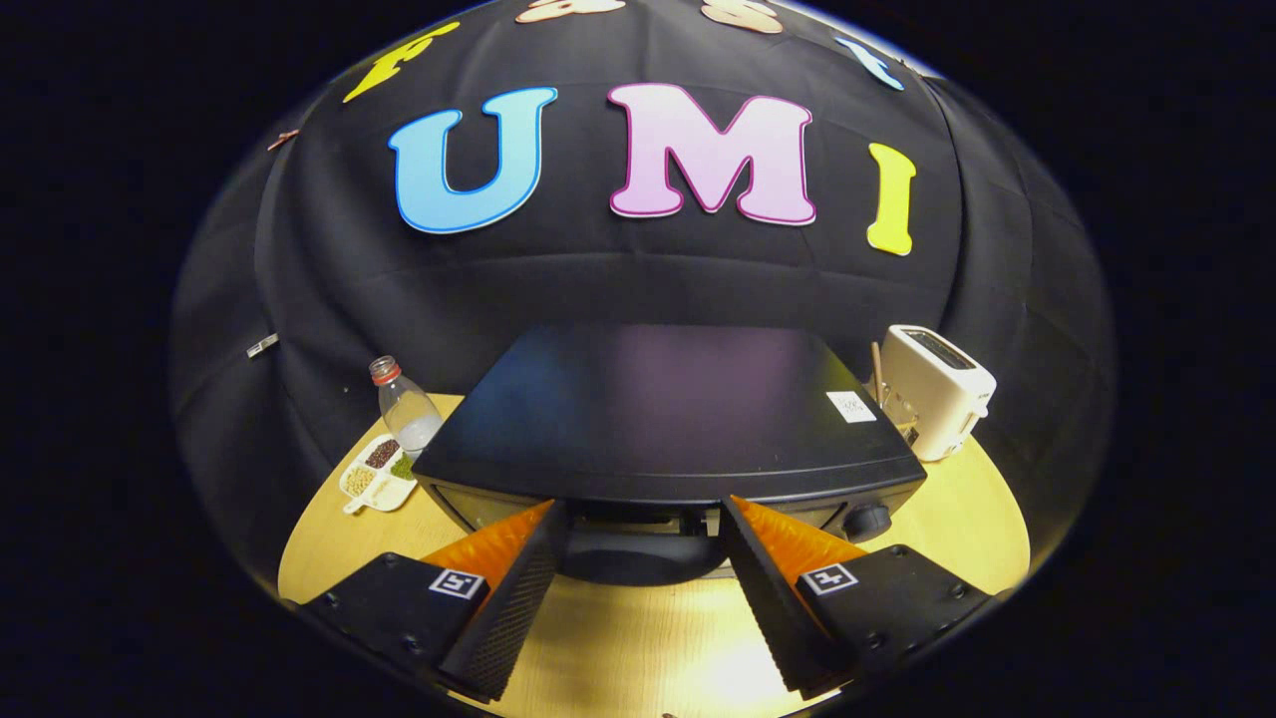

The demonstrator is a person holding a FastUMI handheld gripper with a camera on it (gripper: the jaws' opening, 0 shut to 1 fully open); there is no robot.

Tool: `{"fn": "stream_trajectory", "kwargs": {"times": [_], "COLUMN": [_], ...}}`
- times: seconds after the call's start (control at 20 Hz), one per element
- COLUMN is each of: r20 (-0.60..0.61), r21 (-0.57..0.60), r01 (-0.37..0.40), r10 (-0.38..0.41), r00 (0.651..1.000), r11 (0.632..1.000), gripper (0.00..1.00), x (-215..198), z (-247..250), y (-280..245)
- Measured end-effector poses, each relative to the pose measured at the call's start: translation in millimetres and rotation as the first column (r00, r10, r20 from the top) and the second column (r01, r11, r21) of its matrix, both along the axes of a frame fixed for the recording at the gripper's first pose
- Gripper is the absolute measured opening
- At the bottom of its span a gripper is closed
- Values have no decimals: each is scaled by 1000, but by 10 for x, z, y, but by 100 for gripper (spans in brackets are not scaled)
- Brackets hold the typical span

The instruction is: Open the toaster oven, put the food inside, and close the toaster oven door.

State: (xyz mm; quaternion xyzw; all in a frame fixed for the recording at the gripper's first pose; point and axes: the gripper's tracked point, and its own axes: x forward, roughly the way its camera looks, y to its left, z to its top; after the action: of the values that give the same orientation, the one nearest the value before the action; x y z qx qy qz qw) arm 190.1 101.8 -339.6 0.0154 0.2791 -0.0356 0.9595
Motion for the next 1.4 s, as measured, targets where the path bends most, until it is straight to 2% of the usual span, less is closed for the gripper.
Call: {"fn": "stream_trajectory", "kwargs": {"times": [0.1,0.3,0.5,0.65,0.8,0.9,1.05,1.4], "r20": [1,-8,-91,-147,-235,-326,-397,-351], "r21": [21,16,50,27,23,58,115,139], "r01": [19,5,-10,-42,-53,-60,-12,-19], "r10": [-19,-5,15,46,57,75,57,67], "r00": [1000,1000,996,988,970,942,916,934], "r11": [1000,1000,999,999,998,997,993,990], "gripper": [99,99,99,97,96,96,97,94], "x": [-18,-174,-574,-906,-1188,-1413,-1579,-1580], "z": [9,-10,-161,-324,-587,-846,-1010,-750], "y": [-3,30,70,77,88,104,50,-121]}}
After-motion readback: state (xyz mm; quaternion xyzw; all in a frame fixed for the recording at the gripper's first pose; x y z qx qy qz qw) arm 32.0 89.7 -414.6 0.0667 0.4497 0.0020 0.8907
